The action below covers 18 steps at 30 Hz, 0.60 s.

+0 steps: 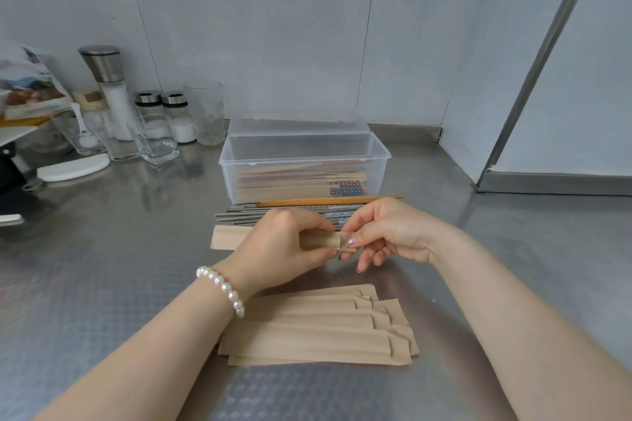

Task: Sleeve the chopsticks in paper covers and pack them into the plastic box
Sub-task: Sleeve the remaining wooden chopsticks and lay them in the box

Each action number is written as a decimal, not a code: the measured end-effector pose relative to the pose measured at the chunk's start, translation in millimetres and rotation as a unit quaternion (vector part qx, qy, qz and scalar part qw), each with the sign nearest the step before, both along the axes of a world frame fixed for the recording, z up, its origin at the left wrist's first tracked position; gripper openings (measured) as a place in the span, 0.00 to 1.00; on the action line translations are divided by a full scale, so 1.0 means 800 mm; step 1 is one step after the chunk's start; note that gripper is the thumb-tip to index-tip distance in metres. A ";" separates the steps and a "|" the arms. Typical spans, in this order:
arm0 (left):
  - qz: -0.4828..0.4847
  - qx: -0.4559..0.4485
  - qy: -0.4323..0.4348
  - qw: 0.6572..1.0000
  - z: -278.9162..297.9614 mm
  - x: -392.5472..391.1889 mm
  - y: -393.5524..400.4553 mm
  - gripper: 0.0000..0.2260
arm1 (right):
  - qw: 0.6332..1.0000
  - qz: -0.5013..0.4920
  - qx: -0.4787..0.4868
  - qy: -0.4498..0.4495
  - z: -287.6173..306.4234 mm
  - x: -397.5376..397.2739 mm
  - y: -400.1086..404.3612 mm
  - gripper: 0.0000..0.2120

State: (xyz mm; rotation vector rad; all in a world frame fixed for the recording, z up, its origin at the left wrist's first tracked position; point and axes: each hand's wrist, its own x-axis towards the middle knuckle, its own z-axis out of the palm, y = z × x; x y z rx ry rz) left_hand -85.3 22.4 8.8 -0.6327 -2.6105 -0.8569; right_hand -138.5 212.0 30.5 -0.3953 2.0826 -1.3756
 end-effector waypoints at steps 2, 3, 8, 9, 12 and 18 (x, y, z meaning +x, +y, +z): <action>-0.002 0.006 -0.003 1.000 0.000 -0.001 0.000 0.11 | 1.000 -0.008 -0.008 0.003 -0.002 0.000 -0.003 0.04; -0.001 0.008 -0.004 1.000 -0.001 -0.001 0.000 0.10 | 1.000 -0.013 -0.009 0.005 -0.003 0.000 -0.004 0.05; 0.007 0.032 -0.015 0.999 -0.003 -0.003 -0.001 0.08 | 0.999 -0.034 0.004 0.015 -0.001 -0.002 -0.002 0.06; 0.013 0.037 -0.017 0.999 -0.003 -0.004 -0.002 0.08 | 0.998 -0.049 0.006 0.026 0.000 -0.004 0.000 0.06; 0.042 0.054 -0.020 0.997 -0.002 -0.006 -0.007 0.07 | 0.972 -0.167 0.036 0.164 -0.008 -0.025 0.016 0.07; 0.049 0.041 -0.040 0.997 -0.004 -0.007 -0.007 0.09 | 0.829 -0.221 0.317 0.404 -0.045 -0.071 0.042 0.13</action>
